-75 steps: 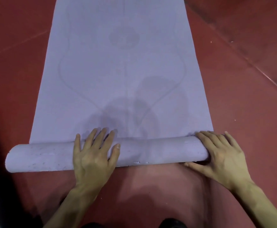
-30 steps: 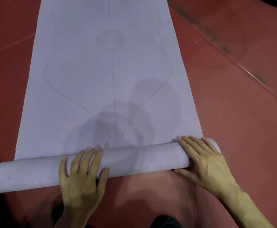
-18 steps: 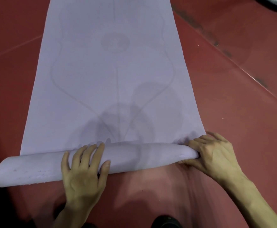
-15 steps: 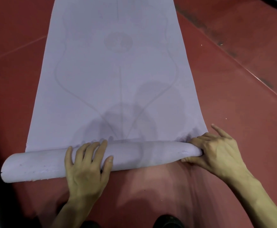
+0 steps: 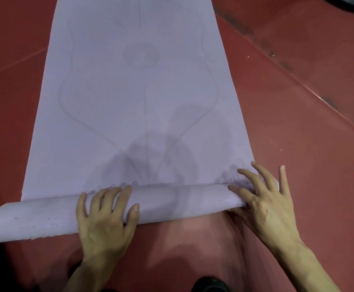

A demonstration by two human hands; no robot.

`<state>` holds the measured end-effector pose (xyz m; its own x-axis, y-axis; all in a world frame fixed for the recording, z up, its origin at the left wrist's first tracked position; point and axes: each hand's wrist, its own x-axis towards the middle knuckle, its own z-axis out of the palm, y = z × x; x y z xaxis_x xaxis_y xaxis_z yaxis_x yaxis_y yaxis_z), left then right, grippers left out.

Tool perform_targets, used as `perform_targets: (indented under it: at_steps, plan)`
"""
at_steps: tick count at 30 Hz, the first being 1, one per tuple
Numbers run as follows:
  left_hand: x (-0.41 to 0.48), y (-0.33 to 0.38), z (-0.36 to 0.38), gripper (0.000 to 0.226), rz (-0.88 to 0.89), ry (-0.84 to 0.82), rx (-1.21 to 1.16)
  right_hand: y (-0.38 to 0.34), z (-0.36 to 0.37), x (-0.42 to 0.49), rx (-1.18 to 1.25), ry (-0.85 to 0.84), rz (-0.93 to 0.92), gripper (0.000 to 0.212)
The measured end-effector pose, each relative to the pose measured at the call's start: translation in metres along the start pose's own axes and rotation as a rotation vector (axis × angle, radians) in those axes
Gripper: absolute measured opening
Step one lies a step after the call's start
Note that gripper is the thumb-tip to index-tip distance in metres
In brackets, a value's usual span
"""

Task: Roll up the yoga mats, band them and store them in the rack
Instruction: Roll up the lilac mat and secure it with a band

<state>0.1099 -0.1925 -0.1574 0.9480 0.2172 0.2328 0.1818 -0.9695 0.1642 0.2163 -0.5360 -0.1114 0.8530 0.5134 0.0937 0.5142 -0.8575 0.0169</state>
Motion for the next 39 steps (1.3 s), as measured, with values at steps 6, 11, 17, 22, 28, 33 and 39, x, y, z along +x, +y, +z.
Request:
perform_targets:
  at_steps: [6, 11, 17, 22, 28, 33, 39]
  plan:
    - [0.002, -0.002, 0.001, 0.048, 0.017, 0.004, -0.002, -0.002, 0.001, -0.010, -0.041, 0.017, 0.036, 0.061]
    - [-0.001, -0.008, 0.002, 0.055, 0.081, -0.055, -0.003, -0.006, 0.004, -0.016, -0.040, 0.109, 0.065, 0.056]
    - [0.002, -0.021, 0.002, 0.070, 0.224, -0.099, -0.036, -0.001, 0.008, -0.012, -0.008, 0.170, 0.019, 0.045]
    - [0.007, -0.022, 0.006, 0.070, 0.251, -0.006, -0.053, 0.007, 0.006, -0.003, 0.011, 0.098, -0.021, 0.043]
    - [0.017, -0.023, 0.007, 0.056, 0.240, 0.073, -0.106, 0.013, -0.004, 0.010, 0.030, 0.069, -0.037, 0.051]
    - [0.023, -0.022, 0.007, 0.054, 0.208, 0.067, -0.157, 0.012, -0.005, 0.014, 0.011, -0.033, -0.013, 0.065]
    - [0.043, -0.027, 0.008, 0.062, 0.194, -0.066, -0.188, -0.055, -0.008, 0.037, 0.158, 0.078, -0.103, 0.049]
